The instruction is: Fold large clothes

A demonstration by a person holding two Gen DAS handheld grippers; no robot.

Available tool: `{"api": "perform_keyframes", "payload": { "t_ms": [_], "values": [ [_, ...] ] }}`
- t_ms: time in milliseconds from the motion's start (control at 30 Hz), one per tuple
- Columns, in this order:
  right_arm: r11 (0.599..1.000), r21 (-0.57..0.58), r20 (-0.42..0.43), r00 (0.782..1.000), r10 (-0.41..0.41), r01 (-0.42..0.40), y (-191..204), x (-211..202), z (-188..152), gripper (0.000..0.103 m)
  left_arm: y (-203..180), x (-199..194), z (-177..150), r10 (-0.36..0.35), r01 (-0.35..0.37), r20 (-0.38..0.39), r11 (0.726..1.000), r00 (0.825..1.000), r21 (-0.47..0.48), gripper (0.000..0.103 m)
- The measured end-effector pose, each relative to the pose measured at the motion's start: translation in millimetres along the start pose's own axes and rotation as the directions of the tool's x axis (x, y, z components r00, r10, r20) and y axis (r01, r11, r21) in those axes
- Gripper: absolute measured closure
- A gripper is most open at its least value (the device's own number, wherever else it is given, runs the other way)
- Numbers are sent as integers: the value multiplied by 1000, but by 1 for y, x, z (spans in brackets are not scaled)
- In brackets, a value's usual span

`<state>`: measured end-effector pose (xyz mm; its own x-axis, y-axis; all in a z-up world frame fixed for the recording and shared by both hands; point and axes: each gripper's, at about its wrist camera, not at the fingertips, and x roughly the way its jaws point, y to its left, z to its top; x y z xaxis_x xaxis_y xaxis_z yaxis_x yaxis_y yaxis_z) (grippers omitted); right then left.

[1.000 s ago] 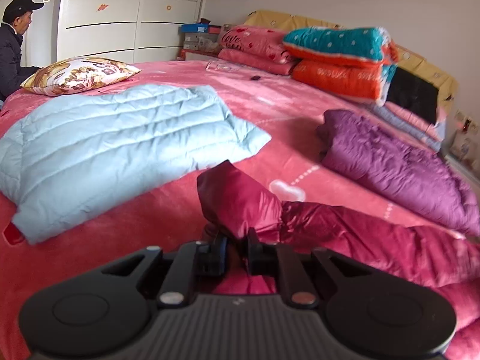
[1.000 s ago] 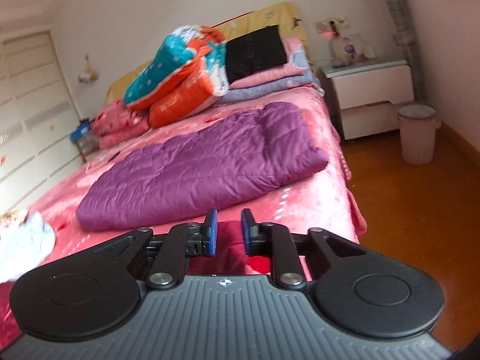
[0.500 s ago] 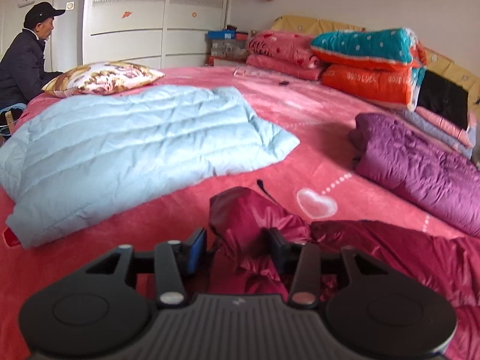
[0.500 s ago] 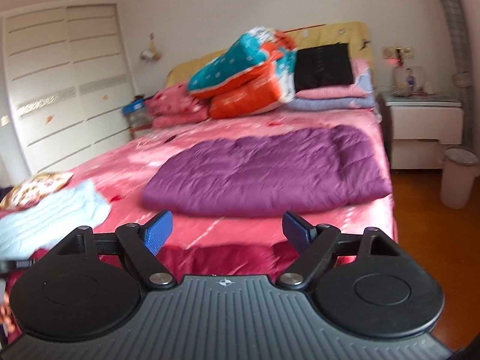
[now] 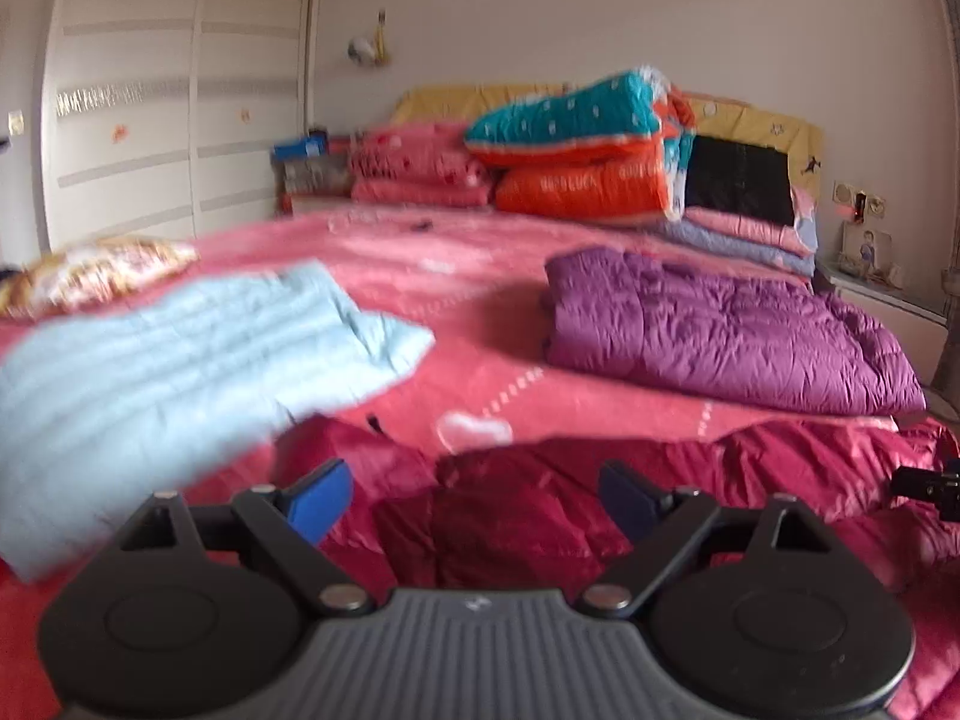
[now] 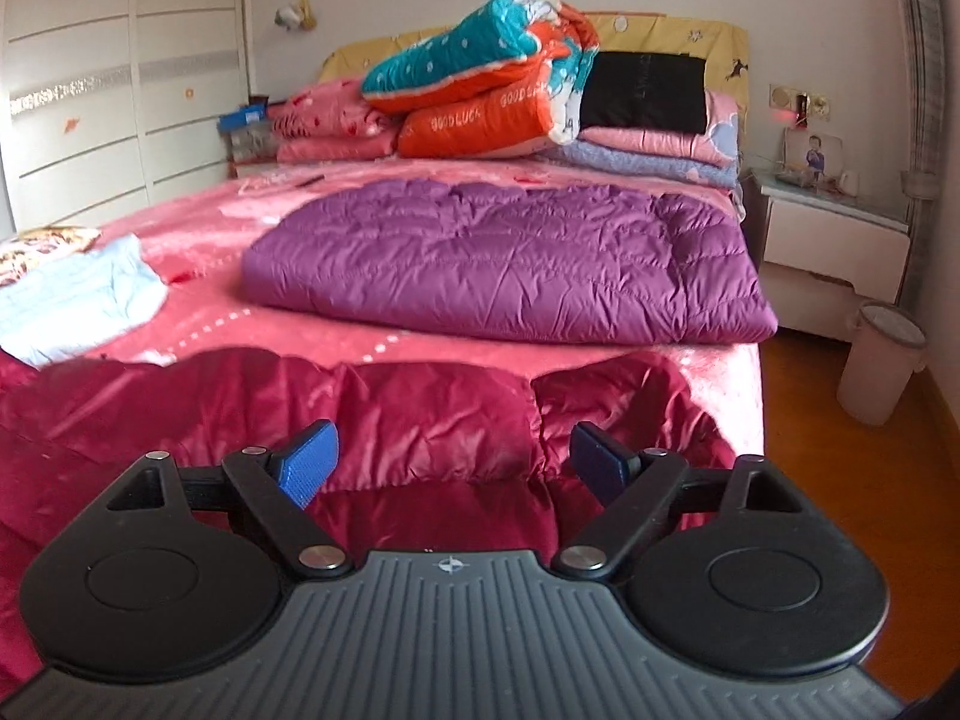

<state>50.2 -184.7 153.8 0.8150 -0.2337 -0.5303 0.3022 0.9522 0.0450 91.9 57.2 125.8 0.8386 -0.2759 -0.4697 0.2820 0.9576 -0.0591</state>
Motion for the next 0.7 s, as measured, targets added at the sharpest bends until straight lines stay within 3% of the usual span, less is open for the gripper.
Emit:
{"api": "perform_keyframes", "payload": {
  "t_ms": [100, 467, 700],
  "values": [
    [1000, -3, -39, 999, 3, -3, -5, 20, -3, 0, 15, 30, -13, 49, -51, -68, 998, 996, -22, 16],
    [998, 25, -128, 991, -46, 50, -17, 68, -10, 0, 35, 59, -31, 68, -75, -86, 994, 994, -81, 4],
    [997, 70, -167, 986, -21, 33, -24, 87, -23, 0, 41, 72, -42, 42, -53, -86, 991, 995, -122, 0]
  ]
}}
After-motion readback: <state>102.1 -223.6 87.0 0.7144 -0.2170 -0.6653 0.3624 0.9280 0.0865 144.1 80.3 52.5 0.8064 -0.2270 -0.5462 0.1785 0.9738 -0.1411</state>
